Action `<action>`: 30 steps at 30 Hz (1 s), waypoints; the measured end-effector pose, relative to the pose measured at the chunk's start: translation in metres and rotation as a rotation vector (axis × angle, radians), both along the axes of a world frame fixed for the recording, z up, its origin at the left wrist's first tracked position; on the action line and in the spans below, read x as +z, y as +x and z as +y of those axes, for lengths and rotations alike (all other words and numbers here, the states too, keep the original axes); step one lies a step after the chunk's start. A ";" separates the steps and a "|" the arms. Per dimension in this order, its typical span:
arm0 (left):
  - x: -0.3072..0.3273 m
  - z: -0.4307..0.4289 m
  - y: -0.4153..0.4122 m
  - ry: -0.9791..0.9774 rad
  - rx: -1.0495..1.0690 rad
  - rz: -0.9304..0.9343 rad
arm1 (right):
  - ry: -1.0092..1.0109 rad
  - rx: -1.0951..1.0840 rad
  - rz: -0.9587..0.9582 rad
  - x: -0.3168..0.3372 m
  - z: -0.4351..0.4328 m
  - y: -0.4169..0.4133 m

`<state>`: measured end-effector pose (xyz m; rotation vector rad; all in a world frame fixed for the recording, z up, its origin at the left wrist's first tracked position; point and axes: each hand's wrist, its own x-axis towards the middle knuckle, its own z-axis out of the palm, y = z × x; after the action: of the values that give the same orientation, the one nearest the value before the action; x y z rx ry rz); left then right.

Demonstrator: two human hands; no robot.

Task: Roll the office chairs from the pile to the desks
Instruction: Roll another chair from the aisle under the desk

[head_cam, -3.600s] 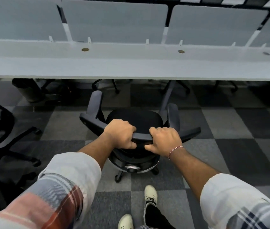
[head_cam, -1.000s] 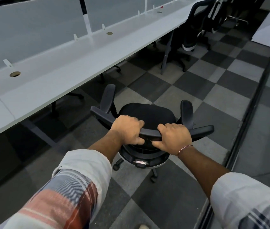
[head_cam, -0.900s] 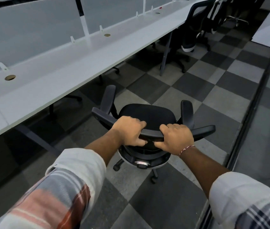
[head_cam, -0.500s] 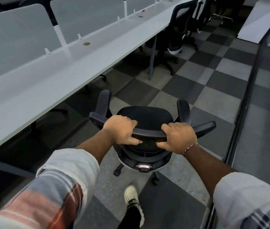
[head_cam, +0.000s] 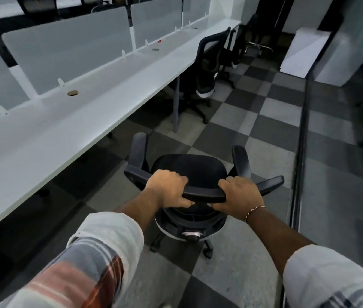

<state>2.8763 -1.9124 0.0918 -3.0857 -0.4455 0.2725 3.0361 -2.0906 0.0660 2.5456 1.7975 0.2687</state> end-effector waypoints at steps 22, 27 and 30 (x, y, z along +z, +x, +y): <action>-0.001 0.159 0.259 0.049 0.178 0.040 | 0.075 0.244 0.044 -0.009 0.195 0.295; 0.008 0.206 0.296 0.063 0.204 0.075 | 0.120 0.300 0.048 -0.009 0.249 0.339; 0.007 0.237 0.315 0.072 0.225 0.086 | 0.166 0.353 0.051 -0.013 0.282 0.364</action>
<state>3.1914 -1.6751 0.0991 -2.9400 -0.7819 0.3810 3.4000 -1.8082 0.0534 2.3359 2.3324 0.3743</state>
